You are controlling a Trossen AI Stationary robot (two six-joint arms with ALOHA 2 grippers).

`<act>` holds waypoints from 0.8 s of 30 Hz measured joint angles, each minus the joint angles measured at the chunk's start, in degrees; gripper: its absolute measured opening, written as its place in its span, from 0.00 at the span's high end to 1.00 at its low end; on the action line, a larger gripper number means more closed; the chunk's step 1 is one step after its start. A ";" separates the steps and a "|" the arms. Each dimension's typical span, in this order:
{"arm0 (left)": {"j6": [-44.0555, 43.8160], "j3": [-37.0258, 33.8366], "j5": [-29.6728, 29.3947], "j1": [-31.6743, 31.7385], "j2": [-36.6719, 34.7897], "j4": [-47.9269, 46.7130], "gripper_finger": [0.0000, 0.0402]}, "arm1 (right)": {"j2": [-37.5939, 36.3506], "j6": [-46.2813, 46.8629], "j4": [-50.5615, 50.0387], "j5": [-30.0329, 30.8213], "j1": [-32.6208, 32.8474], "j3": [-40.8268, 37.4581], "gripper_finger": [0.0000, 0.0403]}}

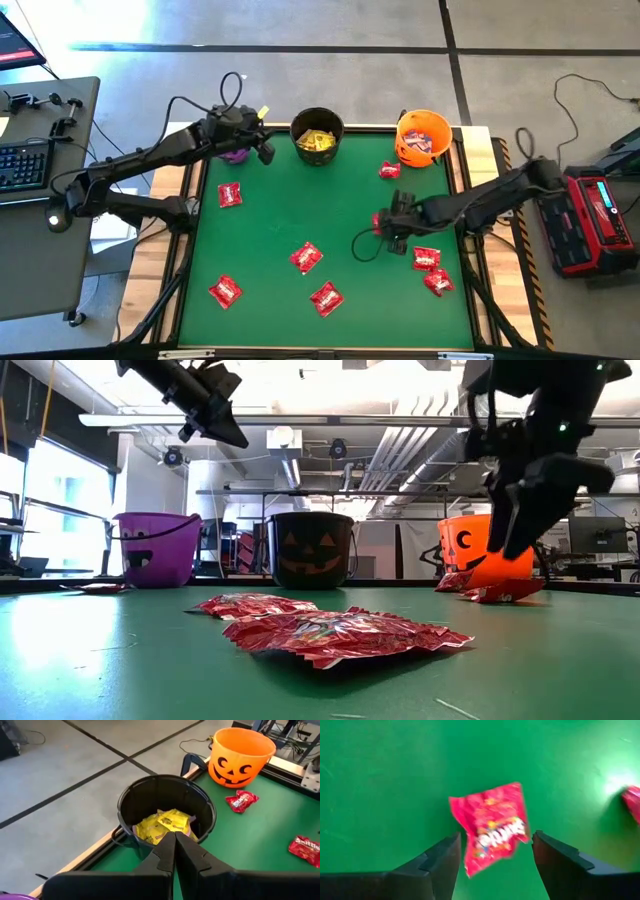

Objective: Sort candy by brand, put in halloween buckets
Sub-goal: Put the red candy pack into the violet bucket

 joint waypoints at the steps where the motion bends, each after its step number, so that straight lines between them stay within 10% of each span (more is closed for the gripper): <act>1: -0.03 0.00 0.02 -0.24 0.00 -0.12 1.00 | 1.32 -0.57 1.14 -0.40 0.18 0.00 0.43; 24: 1.31 0.00 1.69 -2.53 0.00 -1.36 1.00 | 13.25 -0.48 10.94 -10.52 -1.01 0.19 0.83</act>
